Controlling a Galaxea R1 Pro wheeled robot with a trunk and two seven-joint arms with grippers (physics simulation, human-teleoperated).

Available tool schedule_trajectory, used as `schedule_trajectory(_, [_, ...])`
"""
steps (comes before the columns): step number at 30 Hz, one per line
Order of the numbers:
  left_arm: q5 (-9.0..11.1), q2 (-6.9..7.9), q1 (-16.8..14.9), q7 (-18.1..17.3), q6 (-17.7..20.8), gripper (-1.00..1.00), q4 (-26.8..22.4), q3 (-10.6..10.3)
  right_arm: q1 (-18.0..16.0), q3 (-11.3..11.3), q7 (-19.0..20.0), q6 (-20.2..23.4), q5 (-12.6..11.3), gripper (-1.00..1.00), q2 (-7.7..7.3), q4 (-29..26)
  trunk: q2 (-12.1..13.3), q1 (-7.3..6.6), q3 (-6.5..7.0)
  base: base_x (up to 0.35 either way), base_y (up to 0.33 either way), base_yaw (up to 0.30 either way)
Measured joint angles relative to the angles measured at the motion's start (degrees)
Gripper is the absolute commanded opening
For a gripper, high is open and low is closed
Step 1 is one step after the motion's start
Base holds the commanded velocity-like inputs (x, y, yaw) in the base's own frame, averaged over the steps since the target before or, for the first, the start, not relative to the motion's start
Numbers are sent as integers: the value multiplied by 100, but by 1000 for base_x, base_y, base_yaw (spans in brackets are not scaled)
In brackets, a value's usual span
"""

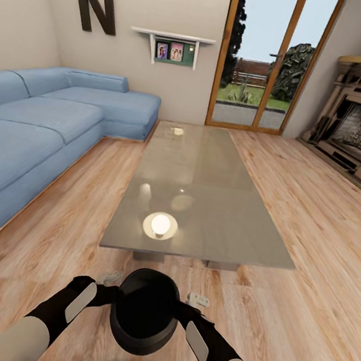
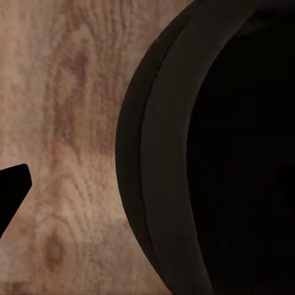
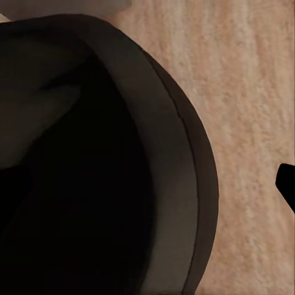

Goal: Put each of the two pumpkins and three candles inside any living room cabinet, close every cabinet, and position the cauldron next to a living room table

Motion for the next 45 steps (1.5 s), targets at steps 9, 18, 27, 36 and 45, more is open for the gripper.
schedule_trajectory(9, [8, -2, 0, 0, 2, 100, 0, 0, 0, -3, -6, 2, 0, 100, 0, -5, 12, -24, 200, -100, 0, 0])
schedule_trajectory(18, [9, -3, 0, 0, 2, 100, 0, 0, 0, -2, -8, 5, 2, 100, 0, -5, 24, -45, 399, -51, 0, 0])
schedule_trajectory(27, [9, -7, 0, 0, 2, 100, 0, 0, 0, -3, -8, -5, 2, 100, 0, -5, 36, -70, 599, -141, 0, 0])
schedule_trajectory(36, [9, -11, 0, 0, 2, 100, 0, 0, 0, -2, -8, 24, 2, 100, 0, -10, 48, -92, 798, -47, 1, 0])
schedule_trajectory(45, [9, -7, 0, 0, 2, 100, 0, 0, 1, -4, -8, 30, 3, 100, 0, -14, 359, -262, 965, -294, 61, 0])
